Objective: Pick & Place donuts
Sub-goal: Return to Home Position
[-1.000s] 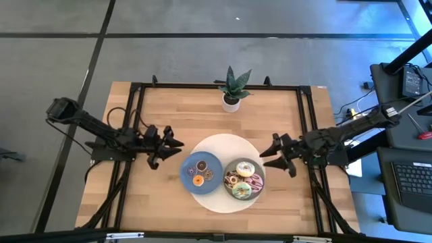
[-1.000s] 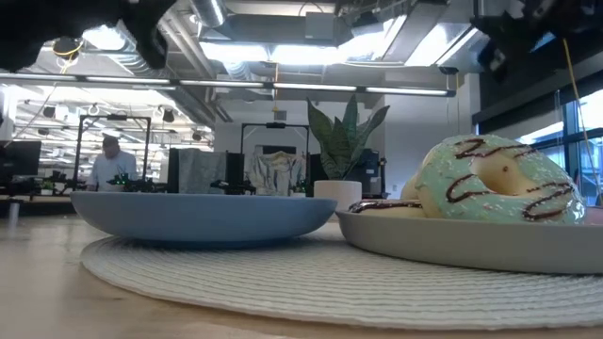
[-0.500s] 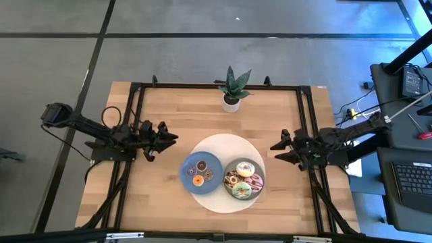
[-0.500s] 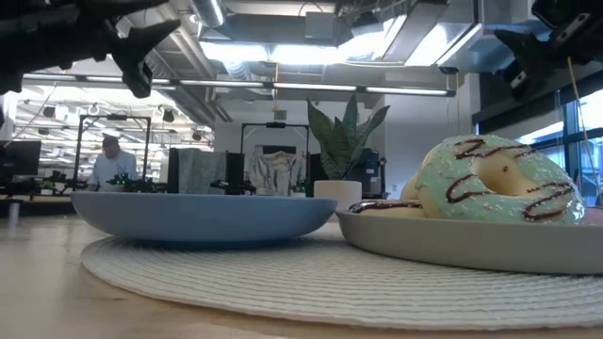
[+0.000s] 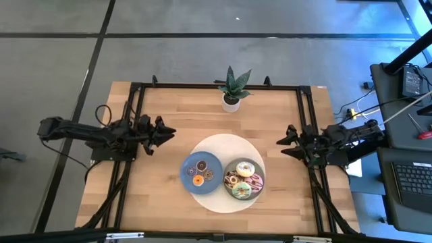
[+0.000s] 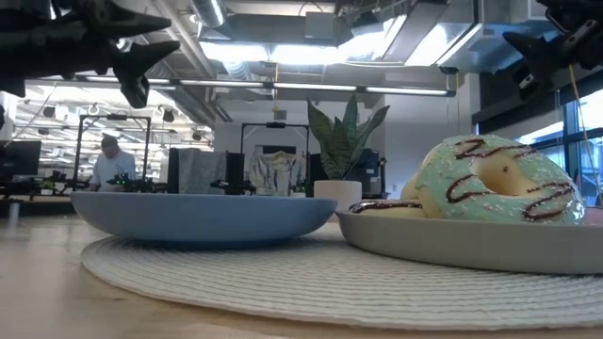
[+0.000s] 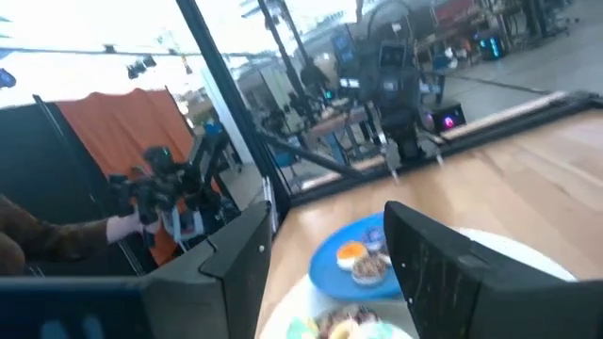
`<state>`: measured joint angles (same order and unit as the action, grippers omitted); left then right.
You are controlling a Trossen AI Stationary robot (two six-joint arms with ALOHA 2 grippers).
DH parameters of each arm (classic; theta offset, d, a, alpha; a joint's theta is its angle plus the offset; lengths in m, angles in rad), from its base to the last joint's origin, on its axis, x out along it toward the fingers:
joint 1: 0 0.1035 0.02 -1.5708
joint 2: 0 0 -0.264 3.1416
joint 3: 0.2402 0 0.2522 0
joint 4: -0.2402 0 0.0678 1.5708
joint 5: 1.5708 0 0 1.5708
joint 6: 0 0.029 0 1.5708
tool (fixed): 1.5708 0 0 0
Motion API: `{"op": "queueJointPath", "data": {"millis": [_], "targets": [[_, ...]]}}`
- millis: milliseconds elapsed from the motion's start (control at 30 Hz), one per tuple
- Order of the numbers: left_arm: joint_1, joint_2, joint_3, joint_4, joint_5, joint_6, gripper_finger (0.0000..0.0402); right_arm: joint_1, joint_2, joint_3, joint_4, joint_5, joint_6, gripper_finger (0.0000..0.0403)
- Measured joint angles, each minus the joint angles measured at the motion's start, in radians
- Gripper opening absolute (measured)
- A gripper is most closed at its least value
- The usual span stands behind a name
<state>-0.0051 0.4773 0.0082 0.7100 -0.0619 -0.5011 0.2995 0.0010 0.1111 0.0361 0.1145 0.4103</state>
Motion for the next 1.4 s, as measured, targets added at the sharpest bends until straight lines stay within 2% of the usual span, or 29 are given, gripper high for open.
{"op": "queueJointPath", "data": {"millis": [267,533,733,933,1067,1400], "targets": [[0.069,-0.114,0.0,-0.143,0.012,0.009,0.0127,-0.014,0.0,-0.002,-0.023,0.0,-0.03,0.0207],[0.087,-0.122,0.0,-0.27,-0.01,0.023,0.0128,-0.016,0.0,-0.018,-0.01,0.033,-0.078,0.0207],[0.087,-0.122,0.0,-0.267,-0.041,0.112,0.0127,-0.016,0.0,-0.053,0.039,0.042,-0.082,0.0207],[0.087,-0.145,0.0,-0.269,-0.056,0.102,0.0127,-0.016,0.0,-0.105,0.123,0.062,-0.11,0.0207],[0.087,-0.205,0.0,-0.288,-0.078,0.134,0.0128,-0.016,0.0,-0.104,0.144,0.075,-0.132,0.0207],[0.087,-0.447,0.0,-0.542,-0.144,0.138,0.0127,-0.016,0.0,-0.104,0.135,0.116,-0.206,0.0207]]}}
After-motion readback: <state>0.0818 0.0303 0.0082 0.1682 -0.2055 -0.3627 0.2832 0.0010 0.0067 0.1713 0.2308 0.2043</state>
